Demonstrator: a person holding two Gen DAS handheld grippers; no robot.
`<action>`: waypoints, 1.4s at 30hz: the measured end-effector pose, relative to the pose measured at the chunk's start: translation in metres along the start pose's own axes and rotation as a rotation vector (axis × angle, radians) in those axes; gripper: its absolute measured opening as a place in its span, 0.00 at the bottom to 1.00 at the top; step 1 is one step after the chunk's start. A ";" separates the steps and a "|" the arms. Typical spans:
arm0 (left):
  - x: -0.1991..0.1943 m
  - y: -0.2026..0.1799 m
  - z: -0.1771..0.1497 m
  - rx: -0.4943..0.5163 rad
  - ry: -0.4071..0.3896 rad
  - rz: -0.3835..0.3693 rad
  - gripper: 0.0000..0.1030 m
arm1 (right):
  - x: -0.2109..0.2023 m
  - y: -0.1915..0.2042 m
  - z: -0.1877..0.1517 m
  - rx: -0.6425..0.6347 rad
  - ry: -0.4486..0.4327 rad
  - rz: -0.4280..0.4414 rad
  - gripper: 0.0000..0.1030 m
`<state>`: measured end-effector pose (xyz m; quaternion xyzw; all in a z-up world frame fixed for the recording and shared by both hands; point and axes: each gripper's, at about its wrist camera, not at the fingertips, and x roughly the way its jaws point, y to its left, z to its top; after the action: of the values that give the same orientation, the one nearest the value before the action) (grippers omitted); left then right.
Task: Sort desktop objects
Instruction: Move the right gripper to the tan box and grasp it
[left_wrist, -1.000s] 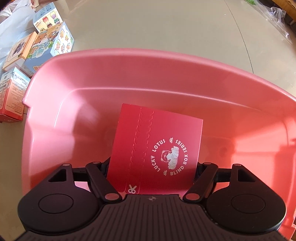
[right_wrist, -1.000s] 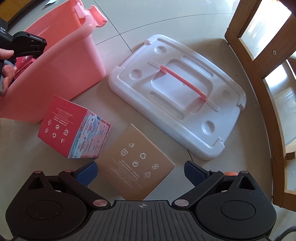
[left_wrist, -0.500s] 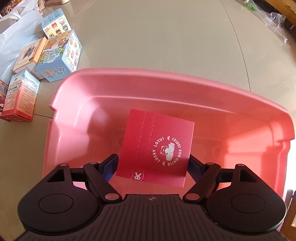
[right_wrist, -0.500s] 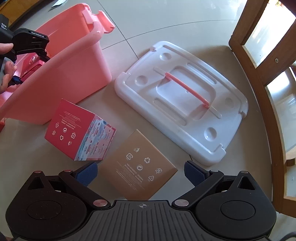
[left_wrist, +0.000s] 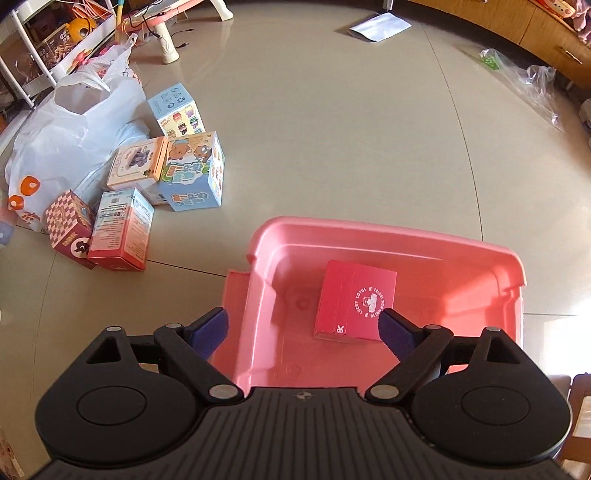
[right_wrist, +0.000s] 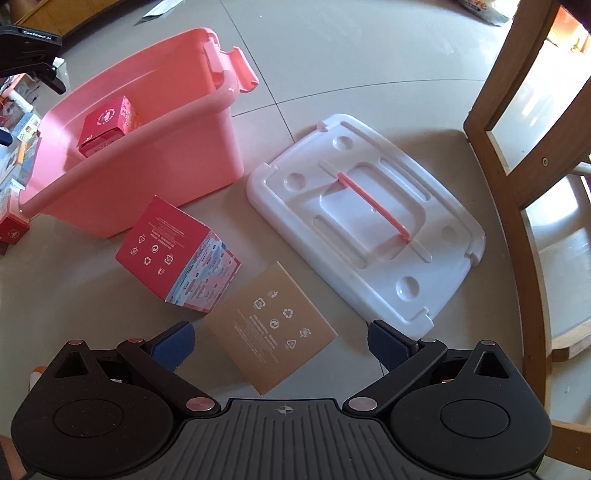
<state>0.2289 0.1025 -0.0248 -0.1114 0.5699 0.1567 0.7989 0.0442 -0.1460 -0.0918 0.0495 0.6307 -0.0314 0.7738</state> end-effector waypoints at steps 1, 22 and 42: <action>-0.008 0.002 -0.004 0.019 0.002 -0.004 0.89 | -0.002 -0.001 0.001 -0.001 -0.001 0.013 0.97; -0.084 0.024 -0.112 0.323 0.025 -0.104 0.92 | -0.017 0.024 0.040 -0.670 0.091 0.053 0.97; -0.049 0.002 -0.122 0.298 0.167 -0.175 0.92 | 0.064 0.055 0.024 -0.764 0.236 0.019 0.93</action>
<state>0.1062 0.0548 -0.0184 -0.0533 0.6392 -0.0092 0.7671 0.0871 -0.0936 -0.1478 -0.2327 0.6812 0.2183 0.6589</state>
